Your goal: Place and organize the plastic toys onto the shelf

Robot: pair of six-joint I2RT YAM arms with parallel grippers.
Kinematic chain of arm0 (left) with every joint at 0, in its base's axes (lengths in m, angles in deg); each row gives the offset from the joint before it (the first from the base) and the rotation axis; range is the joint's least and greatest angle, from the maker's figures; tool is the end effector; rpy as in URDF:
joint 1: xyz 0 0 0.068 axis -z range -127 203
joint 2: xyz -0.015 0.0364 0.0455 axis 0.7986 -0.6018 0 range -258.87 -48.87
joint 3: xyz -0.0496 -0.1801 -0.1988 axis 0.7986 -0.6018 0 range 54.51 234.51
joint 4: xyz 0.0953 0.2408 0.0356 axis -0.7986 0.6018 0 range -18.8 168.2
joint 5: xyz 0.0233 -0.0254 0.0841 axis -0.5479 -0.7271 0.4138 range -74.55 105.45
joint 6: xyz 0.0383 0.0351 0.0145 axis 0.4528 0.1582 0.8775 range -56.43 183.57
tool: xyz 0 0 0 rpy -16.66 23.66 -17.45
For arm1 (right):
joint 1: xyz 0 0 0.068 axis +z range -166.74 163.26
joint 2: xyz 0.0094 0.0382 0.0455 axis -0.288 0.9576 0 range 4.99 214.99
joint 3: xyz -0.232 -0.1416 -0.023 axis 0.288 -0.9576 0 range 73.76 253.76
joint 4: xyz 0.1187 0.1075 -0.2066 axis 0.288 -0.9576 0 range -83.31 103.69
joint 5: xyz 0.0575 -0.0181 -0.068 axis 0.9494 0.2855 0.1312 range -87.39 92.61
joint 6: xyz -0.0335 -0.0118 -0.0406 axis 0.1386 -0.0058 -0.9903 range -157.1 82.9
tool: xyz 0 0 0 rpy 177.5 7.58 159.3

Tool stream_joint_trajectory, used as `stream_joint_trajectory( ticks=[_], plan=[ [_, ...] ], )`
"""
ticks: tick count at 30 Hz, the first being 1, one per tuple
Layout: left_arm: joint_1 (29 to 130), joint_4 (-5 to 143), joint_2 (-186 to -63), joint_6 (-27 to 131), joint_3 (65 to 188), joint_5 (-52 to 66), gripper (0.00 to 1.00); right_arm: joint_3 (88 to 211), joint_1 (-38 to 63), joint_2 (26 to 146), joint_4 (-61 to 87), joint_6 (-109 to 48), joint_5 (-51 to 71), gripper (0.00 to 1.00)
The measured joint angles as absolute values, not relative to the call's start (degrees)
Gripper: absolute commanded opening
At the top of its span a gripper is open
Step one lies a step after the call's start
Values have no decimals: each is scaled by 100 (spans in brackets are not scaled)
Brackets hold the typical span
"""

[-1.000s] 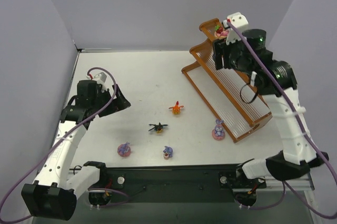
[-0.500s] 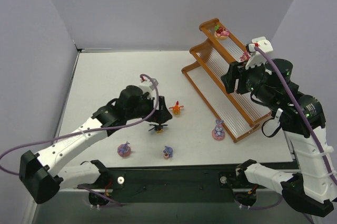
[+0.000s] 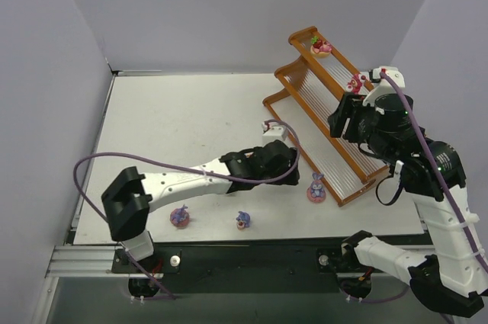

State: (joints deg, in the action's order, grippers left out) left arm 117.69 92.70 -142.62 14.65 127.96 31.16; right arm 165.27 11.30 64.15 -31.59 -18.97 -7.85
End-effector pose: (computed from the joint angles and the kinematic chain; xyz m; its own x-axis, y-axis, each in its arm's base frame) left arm 0.1663 -0.3291 0.2760 -0.7782 -0.0518 -0.6259 0.3003 0.8445 -0.4433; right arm 0.1493 0.0721 0.4975 -0.2829 0.1960 -0.9389 -0.2295 0.9366 0.2647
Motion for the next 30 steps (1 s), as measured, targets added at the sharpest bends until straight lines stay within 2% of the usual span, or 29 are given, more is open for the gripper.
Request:
stream_joint_trajectory(
  ticks=[5,9,12,22,30],
  plan=[
    [12002,9279,-15455,809,13859,3465,67,16522,1055,6260,-3307,-1762,-798,56],
    [12190,9239,-16234,529,14484,3489,46,16413,1025,6061,-3377,-1784,-768,56],
    [12315,9170,-16594,453,14634,3402,37,16389,1036,5921,-3449,-1808,-770,56],
    [12660,8411,-16780,411,14293,3004,37,16136,1036,5517,-3491,-1816,-772,56],
    [12746,7578,-17077,217,14197,2692,30,15989,1038,5468,-3508,-1816,-774,56]
  ],
)
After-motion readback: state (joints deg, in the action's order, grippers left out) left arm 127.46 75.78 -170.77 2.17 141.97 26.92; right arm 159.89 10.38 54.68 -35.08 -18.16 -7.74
